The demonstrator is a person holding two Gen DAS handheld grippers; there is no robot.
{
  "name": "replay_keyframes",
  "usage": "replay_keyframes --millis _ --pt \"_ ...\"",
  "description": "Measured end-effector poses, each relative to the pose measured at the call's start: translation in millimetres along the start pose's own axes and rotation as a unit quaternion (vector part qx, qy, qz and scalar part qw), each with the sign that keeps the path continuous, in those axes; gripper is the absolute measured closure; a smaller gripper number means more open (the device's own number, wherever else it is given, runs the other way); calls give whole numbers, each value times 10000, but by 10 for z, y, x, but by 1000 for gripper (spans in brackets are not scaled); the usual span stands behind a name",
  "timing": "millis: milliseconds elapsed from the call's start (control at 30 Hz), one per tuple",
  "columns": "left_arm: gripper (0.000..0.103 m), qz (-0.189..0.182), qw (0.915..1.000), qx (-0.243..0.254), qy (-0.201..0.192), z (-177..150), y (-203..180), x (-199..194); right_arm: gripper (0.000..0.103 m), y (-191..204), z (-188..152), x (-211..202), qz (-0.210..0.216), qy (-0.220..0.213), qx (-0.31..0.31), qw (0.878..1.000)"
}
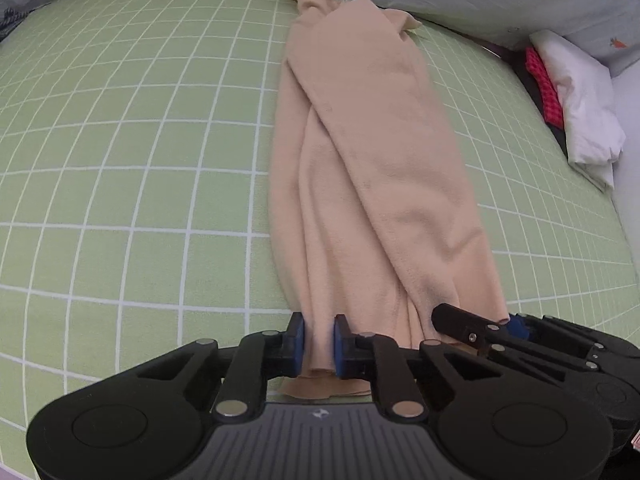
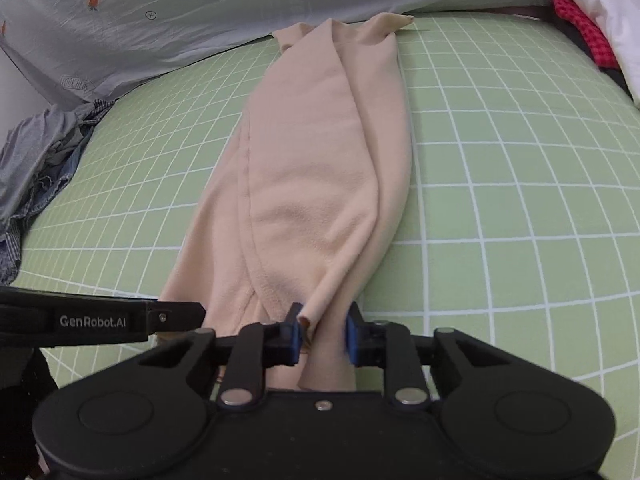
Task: Fold clothes
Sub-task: 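Grasp the hem with both grippers and fold it up toward the collar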
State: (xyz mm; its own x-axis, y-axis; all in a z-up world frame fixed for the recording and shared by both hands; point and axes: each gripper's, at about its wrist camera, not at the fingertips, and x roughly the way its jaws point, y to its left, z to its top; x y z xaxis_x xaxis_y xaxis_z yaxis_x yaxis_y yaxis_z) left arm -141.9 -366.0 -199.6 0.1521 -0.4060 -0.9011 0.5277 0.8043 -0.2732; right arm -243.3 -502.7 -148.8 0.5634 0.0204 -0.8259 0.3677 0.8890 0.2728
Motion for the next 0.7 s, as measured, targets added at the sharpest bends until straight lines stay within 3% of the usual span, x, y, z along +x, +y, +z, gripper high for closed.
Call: replay_keyframes --millis 133,267,400,567,700 --pt "90 -232 9990 -235 289 -166 -56 -103 85 -115 -112 -226 361 199 385 9984" --pt "91 -902 9920 -810 366 -281 -68 -452 86 -142 -208 -670 686 140 434 9966" --pt "91 -1224 9899 -645 -317 115 -287 -848 86 -149 123 -993 1017 -389 342 9935" --pt "91 -1514 9762 -520 -1464 749 -471 -1334 86 -140 789 -1216 1413 -1319 338 9806" --pt "91 -1577 9658 -485 -2000 1188 -510 -1521 86 -181 1313 -1241 1661 -1830 452 9679"
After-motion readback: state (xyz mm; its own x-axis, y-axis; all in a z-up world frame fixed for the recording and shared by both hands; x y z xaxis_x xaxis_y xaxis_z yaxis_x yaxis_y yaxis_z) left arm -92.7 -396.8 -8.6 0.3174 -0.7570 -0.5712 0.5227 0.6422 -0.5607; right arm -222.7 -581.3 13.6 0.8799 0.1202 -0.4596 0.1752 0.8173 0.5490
